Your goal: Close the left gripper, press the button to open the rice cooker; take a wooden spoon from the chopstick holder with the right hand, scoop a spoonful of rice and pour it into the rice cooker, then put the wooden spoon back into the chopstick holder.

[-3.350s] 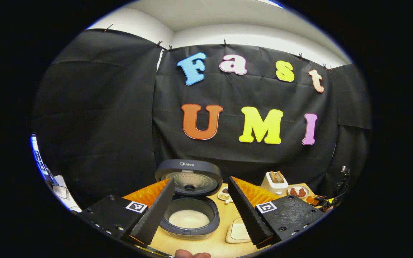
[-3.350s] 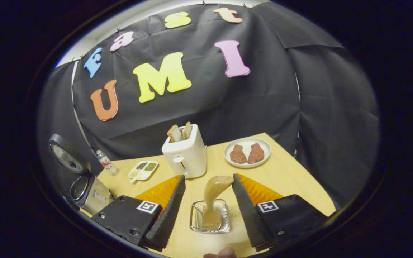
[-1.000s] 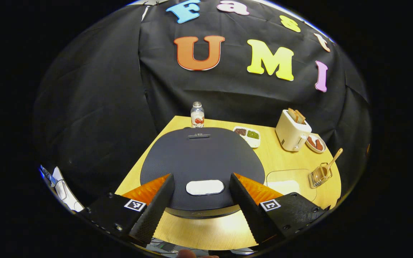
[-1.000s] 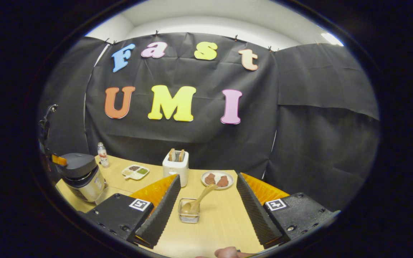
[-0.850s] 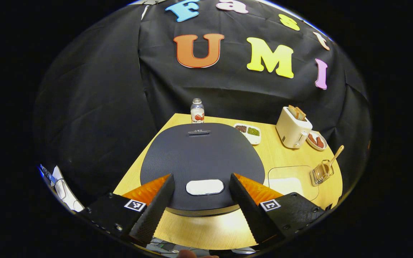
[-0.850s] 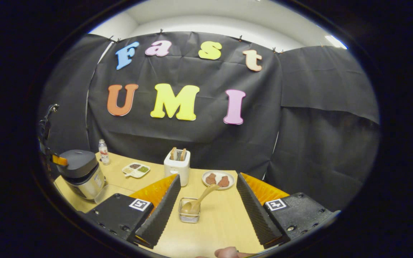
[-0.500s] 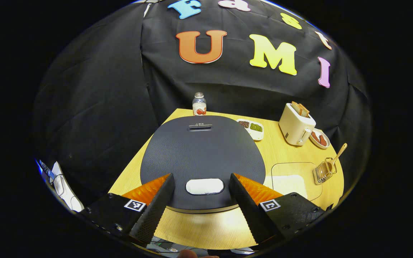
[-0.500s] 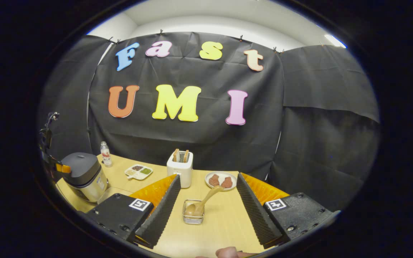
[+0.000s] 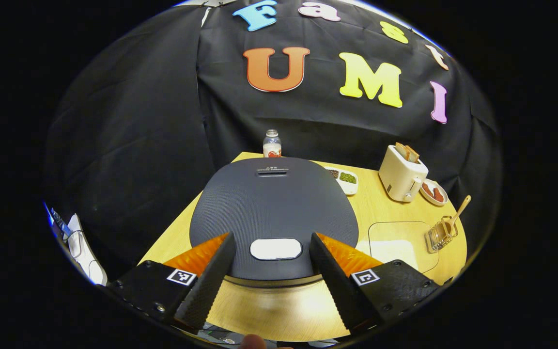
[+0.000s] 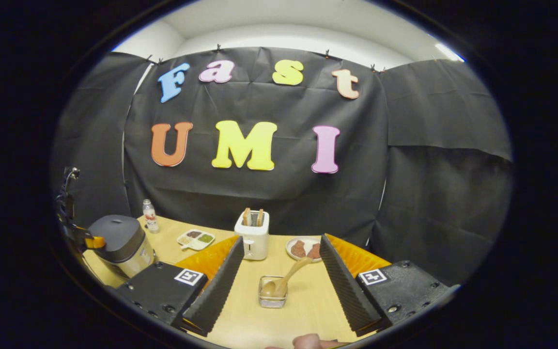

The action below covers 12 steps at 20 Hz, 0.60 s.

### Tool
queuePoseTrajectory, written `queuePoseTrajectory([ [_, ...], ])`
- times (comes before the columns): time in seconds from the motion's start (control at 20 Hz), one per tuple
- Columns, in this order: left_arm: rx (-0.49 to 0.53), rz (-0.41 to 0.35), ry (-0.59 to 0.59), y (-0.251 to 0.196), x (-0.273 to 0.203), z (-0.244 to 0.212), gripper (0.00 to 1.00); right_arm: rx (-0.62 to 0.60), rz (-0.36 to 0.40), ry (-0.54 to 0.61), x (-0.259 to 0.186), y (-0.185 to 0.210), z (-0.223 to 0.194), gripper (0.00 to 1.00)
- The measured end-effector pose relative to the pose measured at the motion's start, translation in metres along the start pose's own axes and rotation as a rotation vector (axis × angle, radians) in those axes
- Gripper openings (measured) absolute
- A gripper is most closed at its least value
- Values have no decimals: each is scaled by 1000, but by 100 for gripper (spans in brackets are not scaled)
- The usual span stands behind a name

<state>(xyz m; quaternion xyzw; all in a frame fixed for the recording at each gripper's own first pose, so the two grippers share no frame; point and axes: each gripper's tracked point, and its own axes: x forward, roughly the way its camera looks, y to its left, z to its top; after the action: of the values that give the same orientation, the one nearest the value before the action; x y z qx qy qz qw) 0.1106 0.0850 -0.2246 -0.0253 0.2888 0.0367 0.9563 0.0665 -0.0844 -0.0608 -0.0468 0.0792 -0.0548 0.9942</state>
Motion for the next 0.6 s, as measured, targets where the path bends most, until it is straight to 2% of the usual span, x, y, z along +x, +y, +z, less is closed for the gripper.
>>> queuePoseTrajectory([
  [0.15,19,-2,-13,-2,-3,6,100,25,4,-16,-1,5,8,100],
  [0.25,-3,-26,-30,-8,-12,15,98,33,6,-25,-1,7,14,100],
  [0.4,2,-46,-138,-15,-32,52,98,37,7,-48,-7,11,26,100],
  [0.6,-4,-120,-320,-36,-79,107,97,49,4,-72,-22,24,44,100],
])
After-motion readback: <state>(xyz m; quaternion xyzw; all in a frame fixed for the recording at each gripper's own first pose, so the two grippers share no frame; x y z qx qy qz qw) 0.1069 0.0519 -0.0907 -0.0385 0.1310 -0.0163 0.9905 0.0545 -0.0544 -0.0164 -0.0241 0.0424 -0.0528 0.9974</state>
